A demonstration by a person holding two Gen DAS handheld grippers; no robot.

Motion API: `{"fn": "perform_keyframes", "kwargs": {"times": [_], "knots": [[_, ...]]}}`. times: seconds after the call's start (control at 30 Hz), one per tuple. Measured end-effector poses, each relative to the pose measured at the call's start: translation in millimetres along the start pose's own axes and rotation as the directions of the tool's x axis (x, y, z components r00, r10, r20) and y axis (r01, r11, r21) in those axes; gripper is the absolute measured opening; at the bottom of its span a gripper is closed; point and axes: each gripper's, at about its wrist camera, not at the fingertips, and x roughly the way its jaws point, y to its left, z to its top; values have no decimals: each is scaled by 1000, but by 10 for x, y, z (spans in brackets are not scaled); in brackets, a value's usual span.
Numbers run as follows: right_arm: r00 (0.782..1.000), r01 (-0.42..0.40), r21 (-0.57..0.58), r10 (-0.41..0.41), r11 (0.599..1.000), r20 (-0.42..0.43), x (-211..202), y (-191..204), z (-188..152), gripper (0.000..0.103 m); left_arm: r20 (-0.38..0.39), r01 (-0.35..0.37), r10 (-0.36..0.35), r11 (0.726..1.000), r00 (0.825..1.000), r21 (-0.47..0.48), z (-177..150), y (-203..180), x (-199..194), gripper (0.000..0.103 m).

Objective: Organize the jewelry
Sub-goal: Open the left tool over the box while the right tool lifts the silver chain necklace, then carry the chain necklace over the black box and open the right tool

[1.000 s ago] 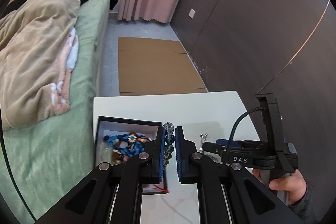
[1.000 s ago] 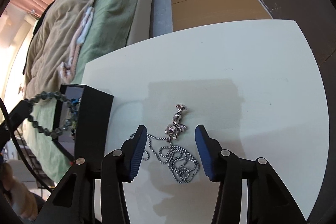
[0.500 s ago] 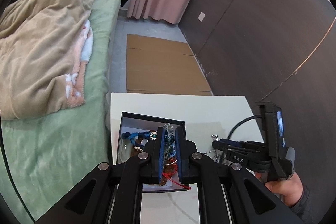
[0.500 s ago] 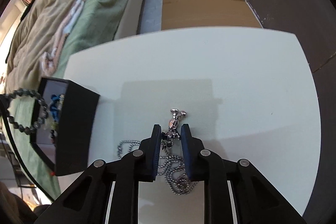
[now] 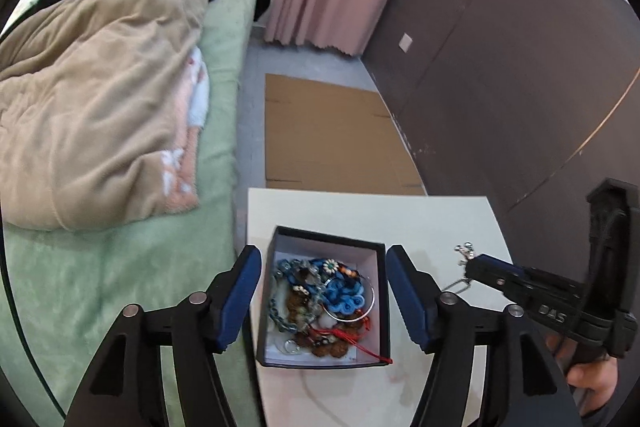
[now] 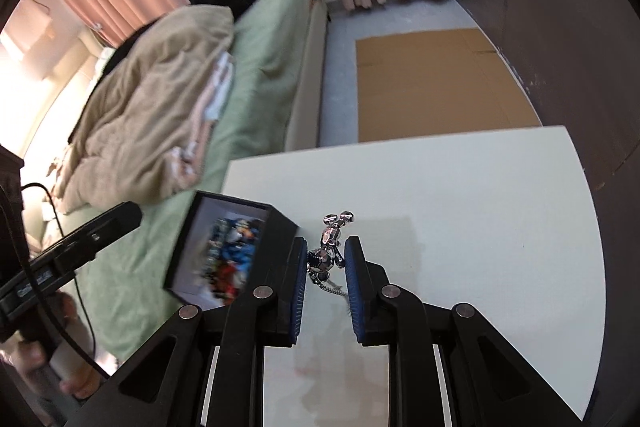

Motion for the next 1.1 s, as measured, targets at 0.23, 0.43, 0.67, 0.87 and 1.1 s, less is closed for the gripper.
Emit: {"fn": "perform_keyframes", "kwargs": {"times": [0.23, 0.43, 0.67, 0.87, 1.1], "knots": [[995, 10, -37, -6, 999, 97, -389, 245, 179, 20, 19, 15, -15, 1000, 1000, -1, 15, 95, -102, 66], [982, 45, -71, -31, 996, 188, -882, 501, 389, 20, 73, 53, -54, 999, 996, 12, 18, 88, -262, 89], [951, 100, -126, -57, 987, 303, -1530, 884, 655, 20, 122, 87, -90, 996, 988, 28, 36, 83, -433, 96], [923, 137, -181, -60, 974, 379, -1963, 1292, 806, 20, 148, 88, -88, 996, 985, 6, 51, 190, -527, 96], [906, 145, -237, -33, 961, 421, -2149, 1732, 901, 20, 173, 86, -81, 996, 982, -21, 53, 327, -633, 96]]}}
